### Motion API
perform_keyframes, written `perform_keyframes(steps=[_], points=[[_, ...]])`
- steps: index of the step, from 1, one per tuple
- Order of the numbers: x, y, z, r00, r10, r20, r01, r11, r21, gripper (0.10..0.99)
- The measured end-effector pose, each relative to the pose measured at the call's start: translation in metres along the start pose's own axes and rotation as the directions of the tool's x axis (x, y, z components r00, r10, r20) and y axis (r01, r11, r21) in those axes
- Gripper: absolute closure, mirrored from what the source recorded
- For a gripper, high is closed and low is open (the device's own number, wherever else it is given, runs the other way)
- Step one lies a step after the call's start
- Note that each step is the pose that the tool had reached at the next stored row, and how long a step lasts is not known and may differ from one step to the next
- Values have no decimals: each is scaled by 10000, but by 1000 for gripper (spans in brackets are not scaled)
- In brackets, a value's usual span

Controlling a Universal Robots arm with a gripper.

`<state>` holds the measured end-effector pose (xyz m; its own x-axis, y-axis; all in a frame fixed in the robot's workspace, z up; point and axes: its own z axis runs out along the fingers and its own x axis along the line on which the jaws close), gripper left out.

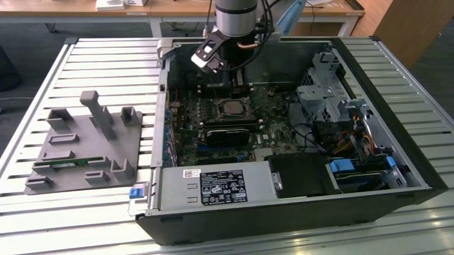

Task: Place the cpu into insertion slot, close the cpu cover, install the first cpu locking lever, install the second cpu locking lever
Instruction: 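Close the cpu cover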

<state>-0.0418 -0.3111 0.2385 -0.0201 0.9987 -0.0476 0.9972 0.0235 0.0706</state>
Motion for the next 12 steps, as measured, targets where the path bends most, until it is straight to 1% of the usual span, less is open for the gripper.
perform_keyframes(steps=[12], points=[[-2, 3, -38, 10000, 16, 1, -16, 10000, 2, 980]])
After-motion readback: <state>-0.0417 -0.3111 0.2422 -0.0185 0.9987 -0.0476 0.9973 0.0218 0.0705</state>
